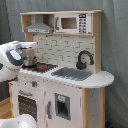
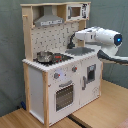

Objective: Play with the kitchen

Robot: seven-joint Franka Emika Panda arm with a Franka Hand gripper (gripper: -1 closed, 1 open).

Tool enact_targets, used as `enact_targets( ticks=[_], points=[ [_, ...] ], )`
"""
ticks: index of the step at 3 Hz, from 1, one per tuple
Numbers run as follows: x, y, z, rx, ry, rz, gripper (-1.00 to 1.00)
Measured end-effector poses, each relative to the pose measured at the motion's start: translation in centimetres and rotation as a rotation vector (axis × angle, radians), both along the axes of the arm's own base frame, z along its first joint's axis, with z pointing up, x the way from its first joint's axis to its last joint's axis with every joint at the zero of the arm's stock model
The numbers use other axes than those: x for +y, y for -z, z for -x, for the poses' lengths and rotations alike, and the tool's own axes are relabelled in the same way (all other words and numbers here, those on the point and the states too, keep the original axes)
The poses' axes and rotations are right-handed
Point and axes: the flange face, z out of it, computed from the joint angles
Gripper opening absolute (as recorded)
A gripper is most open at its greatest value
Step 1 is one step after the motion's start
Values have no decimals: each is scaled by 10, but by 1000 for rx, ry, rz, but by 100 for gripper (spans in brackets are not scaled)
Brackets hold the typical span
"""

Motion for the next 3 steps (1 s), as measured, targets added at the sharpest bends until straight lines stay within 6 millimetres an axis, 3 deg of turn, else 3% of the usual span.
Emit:
enact_targets(
  ticks=[2, 3],
  points=[
    [-37, -32, -52, -32, 59, -43, 100],
    [-43, -50, -71, -35, 68, -23, 100]
  ],
)
